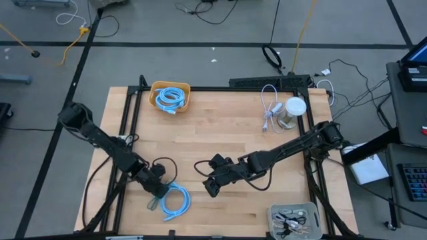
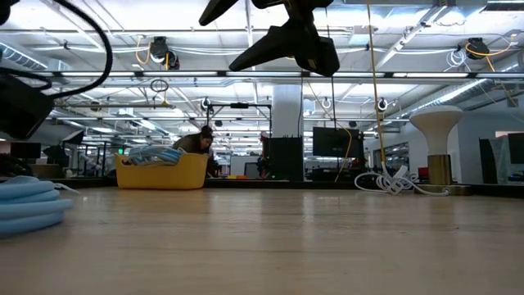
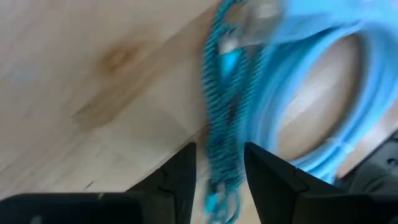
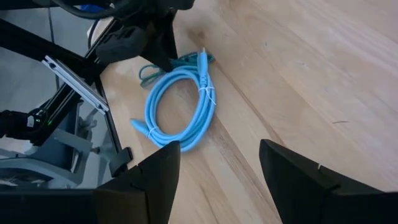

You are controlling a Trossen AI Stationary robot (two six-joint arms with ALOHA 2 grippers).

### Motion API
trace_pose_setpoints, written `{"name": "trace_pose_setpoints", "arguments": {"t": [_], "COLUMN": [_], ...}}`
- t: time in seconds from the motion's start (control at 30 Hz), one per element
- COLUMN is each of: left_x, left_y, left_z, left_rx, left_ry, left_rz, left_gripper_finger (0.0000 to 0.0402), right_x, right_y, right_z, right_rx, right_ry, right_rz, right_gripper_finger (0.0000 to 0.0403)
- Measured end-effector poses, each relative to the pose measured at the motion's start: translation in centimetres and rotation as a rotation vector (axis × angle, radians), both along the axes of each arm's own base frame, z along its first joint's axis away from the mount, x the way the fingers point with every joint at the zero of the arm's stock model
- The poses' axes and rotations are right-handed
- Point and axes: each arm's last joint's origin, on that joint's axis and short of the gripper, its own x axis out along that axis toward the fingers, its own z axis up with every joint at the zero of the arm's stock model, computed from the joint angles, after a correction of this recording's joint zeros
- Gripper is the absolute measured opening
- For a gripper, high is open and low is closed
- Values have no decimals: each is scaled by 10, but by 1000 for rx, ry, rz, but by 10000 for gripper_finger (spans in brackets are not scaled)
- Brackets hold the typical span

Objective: Pick & Place USB Port
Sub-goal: Put the blue charger cable into the gray bin, then put the blue hdmi cable into the yellow bin

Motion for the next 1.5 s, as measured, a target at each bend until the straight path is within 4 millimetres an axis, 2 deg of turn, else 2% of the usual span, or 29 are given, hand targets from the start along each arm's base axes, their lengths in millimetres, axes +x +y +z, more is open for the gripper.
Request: {"name": "trace_pose_setpoints", "arguments": {"t": [0.33, 0.6, 0.87, 1.03, 1.17, 1.5], "left_x": [-24, -21, -19, -6, 0, 1], "left_y": [4, 10, 21, 19, 16, -7], "left_z": [-3, 18, 40, 46, 42, 24], "left_rx": [71, 52, 16, -40, -51, -75], "left_ry": [217, 12, -149, -270, -276, -140], "left_rz": [-28, 53, 112, 92, 77, -16], "left_gripper_finger": [135, 143, 219, 246, 238, 187], "right_x": [-1, -2, -2, -2, -2, -1], "right_y": [2, 6, 5, 5, 5, 5], "right_z": [0, 0, 0, 0, 0, 0], "right_rx": [-13, -13, -19, -18, -14, -12], "right_ry": [-1, 0, -2, -1, -2, -7], "right_rz": [18, 28, 31, 29, 26, 26], "right_gripper_finger": [212, 212, 212, 212, 212, 212]}}
